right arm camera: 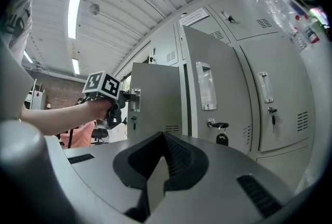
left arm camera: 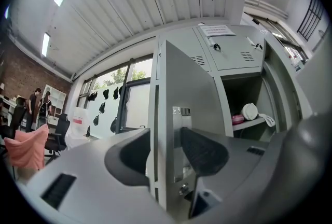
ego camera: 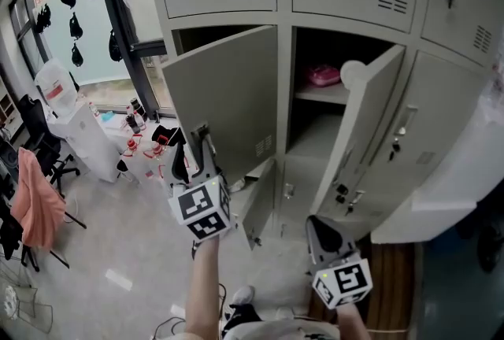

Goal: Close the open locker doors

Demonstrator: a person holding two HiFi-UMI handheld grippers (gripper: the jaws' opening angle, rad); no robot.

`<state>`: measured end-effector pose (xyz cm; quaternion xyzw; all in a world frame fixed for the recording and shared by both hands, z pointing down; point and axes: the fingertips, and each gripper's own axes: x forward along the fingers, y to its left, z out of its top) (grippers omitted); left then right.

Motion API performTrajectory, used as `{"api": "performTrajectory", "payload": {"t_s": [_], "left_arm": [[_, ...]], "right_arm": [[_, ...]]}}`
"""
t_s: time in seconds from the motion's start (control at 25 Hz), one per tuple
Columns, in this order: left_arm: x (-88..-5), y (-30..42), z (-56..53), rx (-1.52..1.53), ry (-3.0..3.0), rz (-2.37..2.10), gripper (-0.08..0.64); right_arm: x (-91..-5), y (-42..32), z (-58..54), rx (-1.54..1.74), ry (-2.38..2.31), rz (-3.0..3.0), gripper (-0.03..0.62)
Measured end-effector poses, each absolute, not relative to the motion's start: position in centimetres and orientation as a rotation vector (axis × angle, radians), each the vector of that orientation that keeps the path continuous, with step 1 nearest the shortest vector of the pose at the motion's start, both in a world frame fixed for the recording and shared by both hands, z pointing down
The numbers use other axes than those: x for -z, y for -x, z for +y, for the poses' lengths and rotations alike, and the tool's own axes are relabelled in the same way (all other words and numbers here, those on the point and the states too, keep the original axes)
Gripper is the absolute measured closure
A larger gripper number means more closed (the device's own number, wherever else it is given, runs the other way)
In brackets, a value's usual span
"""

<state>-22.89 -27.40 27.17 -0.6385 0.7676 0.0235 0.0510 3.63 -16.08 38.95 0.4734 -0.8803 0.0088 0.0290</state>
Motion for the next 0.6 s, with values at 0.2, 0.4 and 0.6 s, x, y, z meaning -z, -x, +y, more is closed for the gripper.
{"api": "performTrajectory", "payload": {"t_s": [0.2,0.4,0.6], "left_arm": [[-27.6,24.7,-29.4,-0.059,1.973,2.33,0.379],[-27.2,26.4,-31.3,-0.059,2.003,2.308,0.379],[-27.4,28.2,-33.9,-0.058,2.037,2.29,0.376]], "right_arm": [[-38.7,-0.6,-16.9,-0.036,-1.431,-2.73,0.586],[-38.2,2.3,-18.4,-0.025,-1.425,-2.734,0.586],[-37.1,4.2,-20.4,-0.011,-1.477,-2.73,0.586]]}}
